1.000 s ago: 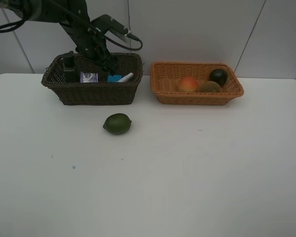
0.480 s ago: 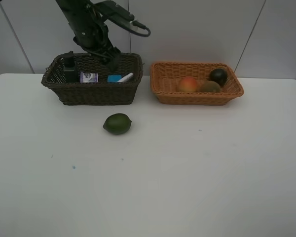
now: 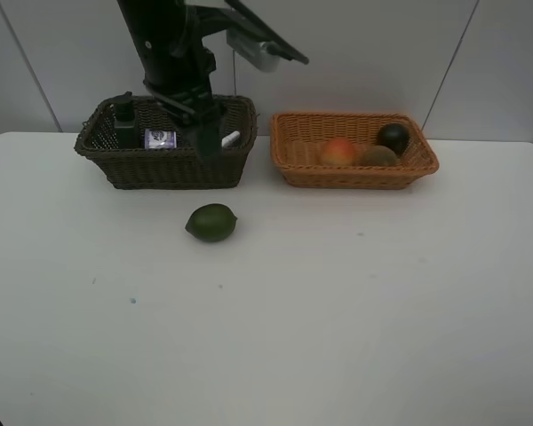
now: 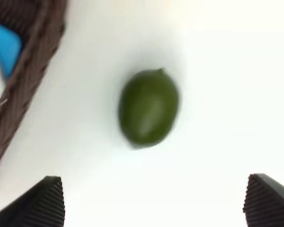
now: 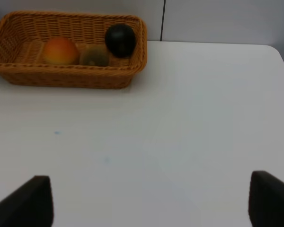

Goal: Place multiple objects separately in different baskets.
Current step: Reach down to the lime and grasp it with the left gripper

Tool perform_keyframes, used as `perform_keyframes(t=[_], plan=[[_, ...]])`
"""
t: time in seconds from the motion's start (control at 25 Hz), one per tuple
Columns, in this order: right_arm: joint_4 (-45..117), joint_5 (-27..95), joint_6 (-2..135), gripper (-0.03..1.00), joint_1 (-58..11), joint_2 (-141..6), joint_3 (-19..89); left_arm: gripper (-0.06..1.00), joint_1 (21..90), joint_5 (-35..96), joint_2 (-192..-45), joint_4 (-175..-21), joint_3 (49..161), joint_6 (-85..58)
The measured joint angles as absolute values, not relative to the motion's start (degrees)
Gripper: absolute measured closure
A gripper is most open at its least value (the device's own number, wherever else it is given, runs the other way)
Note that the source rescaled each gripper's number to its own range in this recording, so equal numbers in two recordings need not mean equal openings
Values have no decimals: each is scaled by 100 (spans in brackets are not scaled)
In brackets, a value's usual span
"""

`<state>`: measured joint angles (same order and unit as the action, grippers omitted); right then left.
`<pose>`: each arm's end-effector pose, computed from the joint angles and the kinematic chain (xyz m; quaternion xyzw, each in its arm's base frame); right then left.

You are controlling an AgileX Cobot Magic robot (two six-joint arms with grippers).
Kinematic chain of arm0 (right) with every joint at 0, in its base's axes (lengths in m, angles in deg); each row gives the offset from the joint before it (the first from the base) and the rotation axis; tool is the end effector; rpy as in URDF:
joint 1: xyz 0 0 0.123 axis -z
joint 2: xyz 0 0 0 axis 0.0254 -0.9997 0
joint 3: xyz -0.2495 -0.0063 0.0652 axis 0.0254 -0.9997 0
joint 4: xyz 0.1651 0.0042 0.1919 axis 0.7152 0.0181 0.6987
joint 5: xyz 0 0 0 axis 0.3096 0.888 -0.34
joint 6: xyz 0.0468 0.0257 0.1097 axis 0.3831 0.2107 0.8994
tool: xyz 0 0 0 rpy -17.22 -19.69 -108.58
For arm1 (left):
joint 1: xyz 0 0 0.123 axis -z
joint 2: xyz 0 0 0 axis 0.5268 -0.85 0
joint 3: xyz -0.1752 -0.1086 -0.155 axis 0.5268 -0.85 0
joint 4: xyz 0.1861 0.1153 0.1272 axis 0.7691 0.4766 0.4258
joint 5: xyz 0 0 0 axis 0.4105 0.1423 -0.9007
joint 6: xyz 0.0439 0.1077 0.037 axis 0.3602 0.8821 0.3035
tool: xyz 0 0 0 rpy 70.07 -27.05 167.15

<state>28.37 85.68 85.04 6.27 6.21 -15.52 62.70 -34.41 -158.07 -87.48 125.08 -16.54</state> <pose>0.0486 -0.0041 0.2706 0.0036 0.8464 -0.0425 0.5308 0.3528 -0.2181 0.2127 0.5051 0.8546 -0.0248 0.1181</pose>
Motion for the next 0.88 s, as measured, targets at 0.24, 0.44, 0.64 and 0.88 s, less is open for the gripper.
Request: perform_keyframes(t=[0.24,0.44,0.64,0.88], plan=[[2837,8568,8504,-3,627,621,-1552,-6,6309,-3454,-15813,-8807,11999,-1148],[2837,8568,8504,-3,627,621,-1552,-6,6309,-2933,-15843,-8705,11370,-660],[2837,8568,8504,-3,627,621,-1552,-6,6309,-2127,-16199,-8453,11057,-583],[2837,8568,8504,-3,627,621,-1552,-6,6309,-1660,-16523,-8417,11055,-527]])
